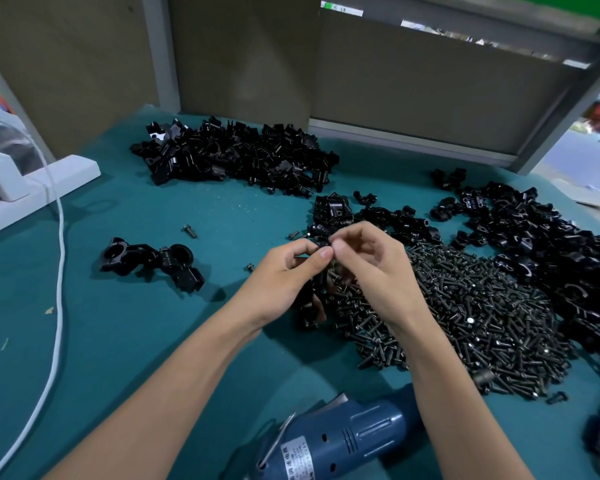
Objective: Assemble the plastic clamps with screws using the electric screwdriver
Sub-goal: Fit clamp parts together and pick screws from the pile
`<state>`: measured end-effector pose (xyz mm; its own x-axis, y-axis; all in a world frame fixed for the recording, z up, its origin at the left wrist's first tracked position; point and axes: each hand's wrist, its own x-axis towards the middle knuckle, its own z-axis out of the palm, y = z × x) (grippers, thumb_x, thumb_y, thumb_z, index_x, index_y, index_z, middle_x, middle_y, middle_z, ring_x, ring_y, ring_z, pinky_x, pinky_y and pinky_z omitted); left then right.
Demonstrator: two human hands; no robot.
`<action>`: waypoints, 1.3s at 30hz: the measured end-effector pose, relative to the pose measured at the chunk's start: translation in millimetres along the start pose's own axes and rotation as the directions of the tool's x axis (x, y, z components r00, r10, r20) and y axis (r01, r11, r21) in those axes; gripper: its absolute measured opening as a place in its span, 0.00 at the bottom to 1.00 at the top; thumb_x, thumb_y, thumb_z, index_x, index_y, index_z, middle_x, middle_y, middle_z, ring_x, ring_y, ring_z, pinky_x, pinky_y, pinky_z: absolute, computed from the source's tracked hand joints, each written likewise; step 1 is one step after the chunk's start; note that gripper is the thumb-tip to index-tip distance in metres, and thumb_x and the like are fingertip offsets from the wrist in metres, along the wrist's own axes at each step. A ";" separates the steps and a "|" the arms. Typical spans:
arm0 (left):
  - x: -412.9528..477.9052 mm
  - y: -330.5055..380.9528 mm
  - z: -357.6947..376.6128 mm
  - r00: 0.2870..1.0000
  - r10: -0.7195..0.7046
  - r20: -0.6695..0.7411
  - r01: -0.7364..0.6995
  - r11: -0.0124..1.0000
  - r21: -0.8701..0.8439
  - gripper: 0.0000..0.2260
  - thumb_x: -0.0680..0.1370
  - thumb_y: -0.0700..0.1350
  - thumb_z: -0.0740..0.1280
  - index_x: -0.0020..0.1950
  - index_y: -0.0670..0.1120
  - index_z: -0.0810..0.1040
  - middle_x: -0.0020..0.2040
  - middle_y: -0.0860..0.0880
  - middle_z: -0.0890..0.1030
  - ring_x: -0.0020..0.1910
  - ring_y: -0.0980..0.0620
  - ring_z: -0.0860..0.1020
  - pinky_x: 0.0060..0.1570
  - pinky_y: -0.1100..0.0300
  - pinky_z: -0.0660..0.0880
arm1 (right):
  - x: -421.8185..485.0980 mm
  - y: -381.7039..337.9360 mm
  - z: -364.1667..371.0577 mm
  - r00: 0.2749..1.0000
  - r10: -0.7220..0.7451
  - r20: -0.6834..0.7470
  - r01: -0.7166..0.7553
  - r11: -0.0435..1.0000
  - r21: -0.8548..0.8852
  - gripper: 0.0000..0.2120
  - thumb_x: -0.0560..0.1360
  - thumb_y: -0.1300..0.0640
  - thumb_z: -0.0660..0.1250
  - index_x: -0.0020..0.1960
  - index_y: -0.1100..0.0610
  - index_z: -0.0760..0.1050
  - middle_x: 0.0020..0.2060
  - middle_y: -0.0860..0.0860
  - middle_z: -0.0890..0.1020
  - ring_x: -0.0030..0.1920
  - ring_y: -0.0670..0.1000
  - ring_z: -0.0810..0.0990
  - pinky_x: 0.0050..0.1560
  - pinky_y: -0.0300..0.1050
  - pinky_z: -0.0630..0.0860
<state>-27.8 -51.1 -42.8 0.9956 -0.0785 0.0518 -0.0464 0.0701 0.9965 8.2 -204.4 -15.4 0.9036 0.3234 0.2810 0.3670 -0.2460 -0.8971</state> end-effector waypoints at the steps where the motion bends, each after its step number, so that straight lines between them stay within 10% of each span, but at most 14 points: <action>1: -0.2 0.3 0.1 1.000 -0.003 -0.001 0.003 1.000 0.004 0.11 0.75 0.58 0.66 0.42 0.52 0.79 0.40 0.43 0.84 0.30 0.42 0.82 0.32 0.58 0.76 | -0.4 0.4 0.1 0.999 0.042 -0.008 -0.042 0.999 -0.015 0.15 0.77 0.45 0.66 0.43 0.57 0.78 0.33 0.46 0.81 0.32 0.43 0.78 0.34 0.36 0.73; 12: -2.3 0.4 -0.8 1.000 0.012 -0.013 -0.011 0.997 0.079 0.20 0.72 0.61 0.67 0.48 0.44 0.76 0.48 0.31 0.79 0.37 0.43 0.77 0.49 0.41 0.75 | -0.1 -0.3 -4.4 0.999 0.044 0.011 -0.045 0.988 0.145 0.07 0.76 0.60 0.70 0.40 0.60 0.78 0.26 0.51 0.79 0.26 0.47 0.78 0.26 0.38 0.74; 21: -1.4 0.4 -1.9 1.000 -0.002 0.029 0.003 0.999 -0.053 0.11 0.77 0.56 0.66 0.45 0.49 0.78 0.45 0.39 0.84 0.28 0.41 0.81 0.31 0.55 0.77 | -0.7 1.6 -4.9 0.997 -0.072 0.011 0.069 0.984 0.163 0.11 0.71 0.71 0.72 0.48 0.57 0.78 0.42 0.47 0.82 0.45 0.46 0.81 0.48 0.39 0.78; 27: -0.5 -1.9 -1.8 1.000 0.003 -0.013 -0.002 0.999 0.036 0.15 0.75 0.59 0.66 0.46 0.48 0.76 0.43 0.37 0.83 0.32 0.40 0.81 0.36 0.53 0.74 | -1.8 -1.1 -4.8 0.993 0.111 0.042 -0.115 0.989 0.097 0.17 0.75 0.45 0.67 0.40 0.60 0.80 0.30 0.51 0.81 0.30 0.48 0.79 0.31 0.40 0.76; 35: -2.1 0.0 0.7 1.000 0.009 0.009 -0.010 0.998 0.059 0.15 0.75 0.59 0.65 0.47 0.47 0.76 0.38 0.42 0.81 0.29 0.45 0.82 0.34 0.57 0.73 | 0.5 -1.4 -2.8 0.998 0.055 -0.006 -0.055 0.997 0.050 0.11 0.76 0.54 0.70 0.36 0.54 0.79 0.25 0.46 0.77 0.27 0.42 0.72 0.30 0.35 0.69; 39: -2.8 1.0 3.1 0.996 -0.080 0.044 0.080 0.997 -0.012 0.19 0.78 0.59 0.63 0.51 0.43 0.79 0.43 0.44 0.85 0.35 0.48 0.83 0.49 0.51 0.77 | -0.4 -0.6 -0.1 0.997 -0.073 -0.030 0.069 0.992 -0.106 0.05 0.76 0.60 0.70 0.42 0.57 0.78 0.35 0.48 0.81 0.37 0.48 0.79 0.41 0.47 0.78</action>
<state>-30.8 -53.9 -41.7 0.9915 -0.1278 -0.0251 0.0349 0.0751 0.9966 7.6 -204.5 -14.9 0.8808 0.3126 0.3557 0.4501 -0.3190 -0.8341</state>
